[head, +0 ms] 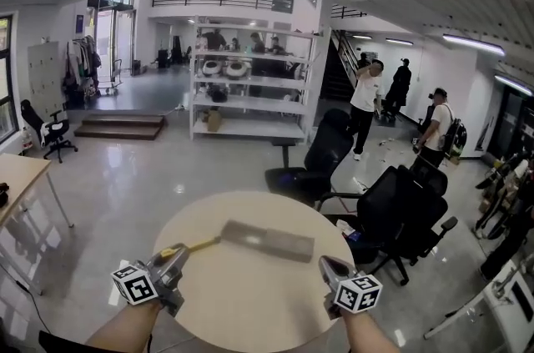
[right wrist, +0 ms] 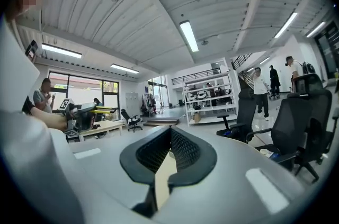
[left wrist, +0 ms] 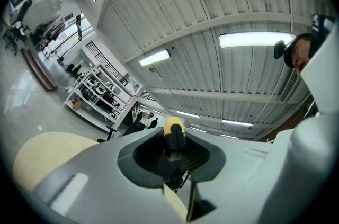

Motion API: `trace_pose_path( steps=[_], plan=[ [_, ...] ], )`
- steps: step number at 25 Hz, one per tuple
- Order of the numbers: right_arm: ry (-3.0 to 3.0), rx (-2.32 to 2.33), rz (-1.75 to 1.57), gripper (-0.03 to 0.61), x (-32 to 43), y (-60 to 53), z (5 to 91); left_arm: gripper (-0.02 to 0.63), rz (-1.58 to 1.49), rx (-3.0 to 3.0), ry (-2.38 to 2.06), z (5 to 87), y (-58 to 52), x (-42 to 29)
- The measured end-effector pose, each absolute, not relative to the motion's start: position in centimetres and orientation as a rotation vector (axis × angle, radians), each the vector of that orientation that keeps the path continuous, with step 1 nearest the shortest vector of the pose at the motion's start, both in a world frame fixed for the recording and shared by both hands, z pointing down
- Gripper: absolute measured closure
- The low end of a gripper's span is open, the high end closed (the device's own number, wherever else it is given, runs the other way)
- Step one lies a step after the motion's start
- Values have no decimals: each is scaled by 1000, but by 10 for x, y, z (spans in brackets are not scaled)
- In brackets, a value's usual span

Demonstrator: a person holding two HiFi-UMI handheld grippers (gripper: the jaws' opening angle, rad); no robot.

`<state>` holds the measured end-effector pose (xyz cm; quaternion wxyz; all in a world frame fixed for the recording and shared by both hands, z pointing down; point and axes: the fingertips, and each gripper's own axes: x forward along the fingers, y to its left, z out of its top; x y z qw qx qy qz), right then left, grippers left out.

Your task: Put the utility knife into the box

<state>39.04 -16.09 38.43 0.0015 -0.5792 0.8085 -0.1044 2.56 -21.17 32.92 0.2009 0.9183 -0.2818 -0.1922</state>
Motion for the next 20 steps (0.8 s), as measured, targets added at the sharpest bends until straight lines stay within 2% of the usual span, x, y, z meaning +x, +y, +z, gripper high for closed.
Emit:
trace_pose_path(
  steps=[9,20],
  plan=[
    [2556,-1784,-376,565,404,-211,408,545,-521,2553,-775,349,-259,46],
    [2429,-1978,-433,565,365,-319,424,545,-438,2536,-526,392,-420,37]
  ],
)
